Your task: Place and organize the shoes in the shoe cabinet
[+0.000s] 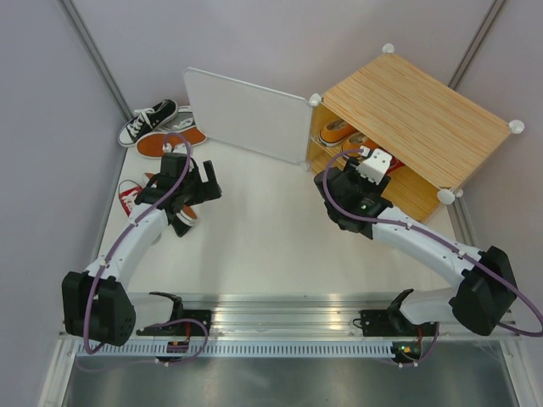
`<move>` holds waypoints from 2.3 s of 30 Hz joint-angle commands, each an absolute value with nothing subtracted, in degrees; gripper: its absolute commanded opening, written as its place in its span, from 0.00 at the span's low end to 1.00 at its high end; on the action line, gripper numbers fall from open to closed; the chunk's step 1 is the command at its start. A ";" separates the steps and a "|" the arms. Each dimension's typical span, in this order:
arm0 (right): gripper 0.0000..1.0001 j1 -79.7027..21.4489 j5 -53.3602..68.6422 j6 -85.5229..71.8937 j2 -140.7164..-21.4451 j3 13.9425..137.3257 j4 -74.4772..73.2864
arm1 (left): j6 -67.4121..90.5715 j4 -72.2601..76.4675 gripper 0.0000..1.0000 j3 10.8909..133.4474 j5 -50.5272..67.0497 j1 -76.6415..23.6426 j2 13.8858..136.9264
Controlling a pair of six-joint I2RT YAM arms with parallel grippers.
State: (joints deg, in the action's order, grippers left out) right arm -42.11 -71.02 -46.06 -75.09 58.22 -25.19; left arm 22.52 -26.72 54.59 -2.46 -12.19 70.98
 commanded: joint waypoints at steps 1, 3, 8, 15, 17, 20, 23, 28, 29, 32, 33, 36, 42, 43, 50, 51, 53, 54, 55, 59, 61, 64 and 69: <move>0.65 -40.26 -77.08 -54.49 -77.60 61.08 -26.46 | 24.08 -26.02 1.00 56.51 -1.76 -12.13 68.91; 0.65 -38.42 -76.90 -55.37 -79.18 61.61 -26.46 | 24.17 -26.02 1.00 56.43 -1.67 -12.13 68.64; 0.65 -35.08 -77.26 -55.20 -81.47 63.28 -25.67 | 24.17 -26.10 1.00 56.43 -1.50 -12.13 68.38; 0.60 -31.56 -75.85 -53.88 -83.32 63.37 -24.35 | 24.26 -26.02 1.00 56.43 -1.32 -12.13 68.20; 0.51 -31.47 -75.85 -53.70 -83.23 63.28 -24.52 | 24.26 -26.10 1.00 56.43 -1.32 -12.13 68.38; 0.28 -31.38 -76.11 -52.56 -83.06 62.84 -24.61 | 24.26 -26.02 1.00 56.43 -1.41 -12.13 68.38; 0.10 -31.29 -76.64 -50.38 -82.79 63.10 -25.40 | 24.17 -26.19 1.00 56.43 -1.49 -12.13 68.47; 0.01 -31.20 -80.32 -50.71 -83.50 66.26 -32.50 | 24.34 -26.19 1.00 56.43 -1.32 -12.13 68.64; 0.01 -31.29 -81.12 -50.54 -83.50 66.62 -33.04 | 24.26 -26.19 1.00 56.51 -1.23 -12.13 68.90; 0.00 -31.20 -82.26 -48.61 -83.50 68.11 -34.01 | 24.34 -26.19 1.00 56.51 -1.05 -12.04 68.91; 0.01 -31.20 -83.22 -46.95 -83.50 68.55 -34.01 | 24.26 -26.19 1.00 56.51 -1.05 -12.13 68.82; 0.01 -31.29 -84.98 -44.75 -83.50 69.87 -34.10 | 24.35 -26.19 1.00 56.43 -1.05 -12.13 68.91; 0.01 -30.76 -84.91 -43.86 -86.04 69.70 -34.28 | 24.35 -26.19 1.00 56.43 -0.97 -12.13 68.82; 0.01 -30.50 -83.25 -44.64 -86.74 69.44 -33.67 | 24.26 -26.02 1.00 56.43 -0.97 -12.13 68.99; 0.34 -29.79 -74.19 -45.10 -85.00 66.54 -27.70 | 24.17 -26.19 1.00 56.34 -1.23 -12.13 68.82; 0.42 -29.79 -73.57 -44.22 -83.25 65.40 -26.12 | 24.17 -26.10 1.00 56.42 -1.14 -12.13 68.82; 0.48 -29.88 -71.91 -42.64 -81.22 64.52 -23.39 | 24.26 -26.19 1.00 56.43 -1.14 -12.13 68.82; 0.53 -29.80 -71.37 -42.28 -79.56 64.08 -22.77 | 24.26 -26.10 1.00 56.43 -1.06 -12.13 68.91; 0.54 -29.79 -70.85 -42.45 -79.02 63.99 -22.42 | 24.26 -26.10 1.00 56.51 -0.97 -12.13 68.91; 0.56 -29.88 -69.70 -45.26 -77.52 63.19 -24.08 | 24.26 -26.10 1.00 56.69 -0.79 -12.13 69.17; 0.56 -29.79 -69.52 -46.84 -77.43 62.49 -24.87 | 24.26 -26.19 1.00 56.69 -0.88 -12.13 69.08; 0.56 -29.79 -69.69 -49.64 -77.78 62.14 -27.49 | 24.17 -26.28 1.00 56.60 -0.88 -12.13 68.99; 0.57 -29.71 -70.66 -53.26 -79.36 62.05 -31.55 | 24.17 -26.37 1.00 56.60 -1.05 -12.13 68.82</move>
